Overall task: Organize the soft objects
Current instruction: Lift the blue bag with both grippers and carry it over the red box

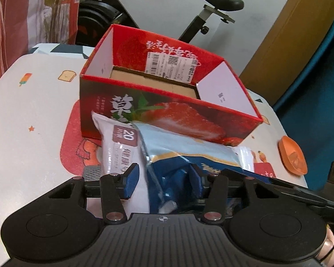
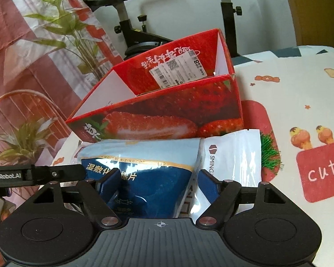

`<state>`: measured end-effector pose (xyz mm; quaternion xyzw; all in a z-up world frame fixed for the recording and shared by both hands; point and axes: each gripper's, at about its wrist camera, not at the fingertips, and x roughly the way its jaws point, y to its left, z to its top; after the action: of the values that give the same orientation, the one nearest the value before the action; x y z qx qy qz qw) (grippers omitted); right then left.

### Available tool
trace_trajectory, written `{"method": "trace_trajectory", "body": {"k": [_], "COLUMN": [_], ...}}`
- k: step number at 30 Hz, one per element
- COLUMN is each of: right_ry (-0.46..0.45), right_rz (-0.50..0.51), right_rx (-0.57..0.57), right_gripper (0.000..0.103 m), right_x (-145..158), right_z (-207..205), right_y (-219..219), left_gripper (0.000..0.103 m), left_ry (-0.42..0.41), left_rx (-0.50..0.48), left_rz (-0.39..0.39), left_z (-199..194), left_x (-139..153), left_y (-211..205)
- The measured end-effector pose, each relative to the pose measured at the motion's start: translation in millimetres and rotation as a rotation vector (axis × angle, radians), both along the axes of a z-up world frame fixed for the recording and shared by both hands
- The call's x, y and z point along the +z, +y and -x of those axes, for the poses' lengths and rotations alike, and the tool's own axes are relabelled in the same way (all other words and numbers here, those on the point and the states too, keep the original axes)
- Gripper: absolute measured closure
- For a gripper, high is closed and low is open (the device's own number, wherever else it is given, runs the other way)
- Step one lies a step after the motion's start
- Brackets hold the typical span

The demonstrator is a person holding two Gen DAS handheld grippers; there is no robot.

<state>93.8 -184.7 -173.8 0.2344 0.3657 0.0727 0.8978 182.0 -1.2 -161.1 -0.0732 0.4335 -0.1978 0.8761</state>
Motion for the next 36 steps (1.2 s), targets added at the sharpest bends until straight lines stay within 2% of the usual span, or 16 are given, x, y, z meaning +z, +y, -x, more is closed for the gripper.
{"method": "trace_trajectory", "body": {"k": [4, 8, 14, 19, 21, 23, 28, 36], "right_ry": [-0.008, -0.009, 0.002, 0.001, 0.003, -0.001, -0.043, -0.105], "right_rz": [0.013, 0.015, -0.004, 0.017, 0.018, 0.024, 0.061, 0.07], "right_rx": [0.027, 0.032, 0.047, 0.066, 0.067, 0.069, 0.095, 0.117], "right_gripper": [0.03, 0.032, 0.036, 0.041, 0.042, 0.048, 0.057, 0.062], "right_x": [-0.2, -0.6, -1.8, -2.3, -3.4, -2.4, 8.4, 35.9], "right_z": [0.8, 2.3, 8.1, 12.8, 14.4, 16.9, 26.7, 33.6], "right_y": [4.6, 7.5, 3.6, 8.3, 9.7, 11.5, 18.1, 23.6], "left_gripper": [0.049, 0.049, 0.05, 0.05, 0.05, 0.051, 0.055, 0.056], "left_ry": [-0.037, -0.003, 0.058, 0.062, 0.081, 0.091, 0.049, -0.001], "left_rx": [-0.036, -0.025, 0.02, 0.041, 0.057, 0.07, 0.061, 0.089], "left_rz": [-0.021, -0.008, 0.084, 0.089, 0.12, 0.149, 0.149, 0.216], "left_z": [12.0, 13.3, 9.5, 15.6, 17.5, 18.2, 33.7, 48.1], "left_x": [6.4, -4.9, -13.9, -22.4, -28.2, -29.8, -21.3, -4.6], "left_y": [-8.2, -9.1, 2.9, 1.6, 5.6, 6.9, 7.7, 24.3]}}
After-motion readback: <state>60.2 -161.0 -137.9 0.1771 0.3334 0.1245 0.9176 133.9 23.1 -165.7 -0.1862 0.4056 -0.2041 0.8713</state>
